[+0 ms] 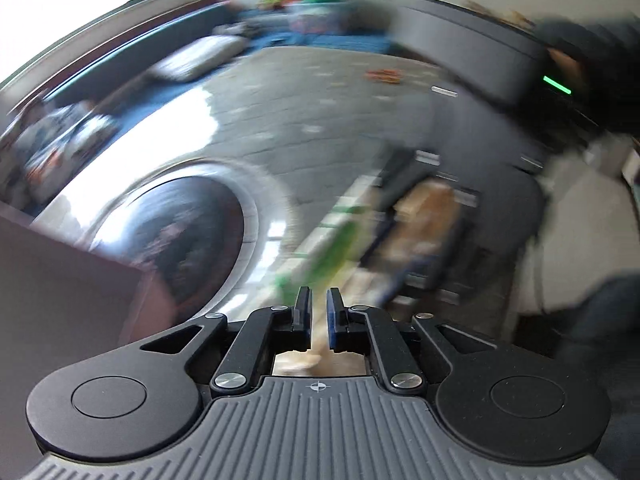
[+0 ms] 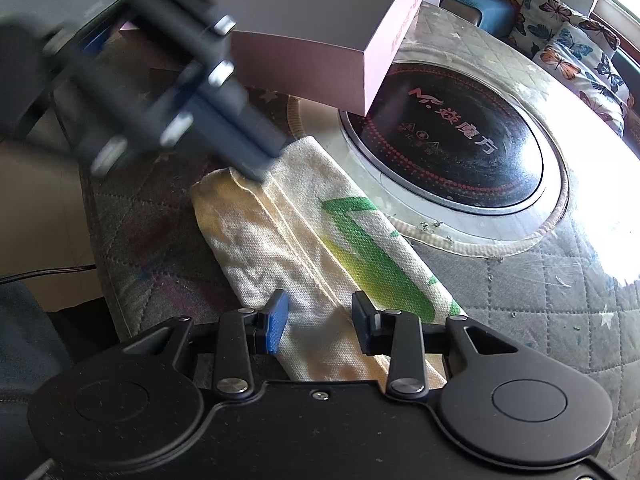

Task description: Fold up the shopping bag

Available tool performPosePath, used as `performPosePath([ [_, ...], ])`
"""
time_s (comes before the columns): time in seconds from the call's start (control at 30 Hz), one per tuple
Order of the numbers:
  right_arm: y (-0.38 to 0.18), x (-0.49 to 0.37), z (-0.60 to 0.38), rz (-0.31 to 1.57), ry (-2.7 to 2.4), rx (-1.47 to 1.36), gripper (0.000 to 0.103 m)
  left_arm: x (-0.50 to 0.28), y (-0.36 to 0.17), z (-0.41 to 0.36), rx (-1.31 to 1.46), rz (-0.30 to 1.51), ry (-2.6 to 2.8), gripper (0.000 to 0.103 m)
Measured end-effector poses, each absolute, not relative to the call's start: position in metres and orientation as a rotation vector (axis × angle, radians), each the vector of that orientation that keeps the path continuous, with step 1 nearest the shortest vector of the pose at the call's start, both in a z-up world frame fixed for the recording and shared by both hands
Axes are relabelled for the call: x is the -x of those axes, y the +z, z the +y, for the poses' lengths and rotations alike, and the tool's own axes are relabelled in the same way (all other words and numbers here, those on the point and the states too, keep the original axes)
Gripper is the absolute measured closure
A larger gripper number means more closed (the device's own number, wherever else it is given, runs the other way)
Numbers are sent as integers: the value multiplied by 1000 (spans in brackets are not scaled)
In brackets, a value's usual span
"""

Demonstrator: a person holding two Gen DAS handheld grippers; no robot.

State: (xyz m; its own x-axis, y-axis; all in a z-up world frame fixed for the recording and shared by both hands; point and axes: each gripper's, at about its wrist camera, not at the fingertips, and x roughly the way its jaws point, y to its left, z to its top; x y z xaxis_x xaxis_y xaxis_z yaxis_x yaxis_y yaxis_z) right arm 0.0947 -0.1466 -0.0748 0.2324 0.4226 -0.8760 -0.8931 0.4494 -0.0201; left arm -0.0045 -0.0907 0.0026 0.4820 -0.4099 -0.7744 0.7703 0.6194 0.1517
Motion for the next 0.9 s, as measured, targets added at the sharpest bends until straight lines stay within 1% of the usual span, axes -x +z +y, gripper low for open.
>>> performPosePath([
  [0.1, -75, -97, -146, 951, 991, 603, 65, 16, -15, -105, -614, 775, -798, 91],
  [0.2, -75, -100, -147, 963, 1004, 603, 65, 18, -27, -109, -641, 783, -802, 88],
  [0.27, -75, -101, -146, 967, 1012, 607, 65, 18, -31, -111, -650, 782, -803, 81],
  [0.3, -75, -102, -146, 969, 1014, 608, 64, 18, -34, -112, -662, 778, -803, 80],
  [0.43, -75, -104, -145, 978, 1028, 611, 64, 18, -40, -115, -697, 779, -806, 79],
  [0.53, -75, -105, -146, 980, 1035, 614, 64, 19, -44, -117, -723, 766, -820, 77],
  [0.67, -75, -105, -146, 980, 1042, 615, 64, 18, -50, -122, -770, 749, -835, 77],
  [0.7, -75, -105, -146, 979, 1045, 616, 64, 16, -50, -123, -768, 753, -838, 79],
  [0.9, -75, -103, -148, 960, 1060, 623, 62, 0, -45, -114, -688, 821, -868, 81],
])
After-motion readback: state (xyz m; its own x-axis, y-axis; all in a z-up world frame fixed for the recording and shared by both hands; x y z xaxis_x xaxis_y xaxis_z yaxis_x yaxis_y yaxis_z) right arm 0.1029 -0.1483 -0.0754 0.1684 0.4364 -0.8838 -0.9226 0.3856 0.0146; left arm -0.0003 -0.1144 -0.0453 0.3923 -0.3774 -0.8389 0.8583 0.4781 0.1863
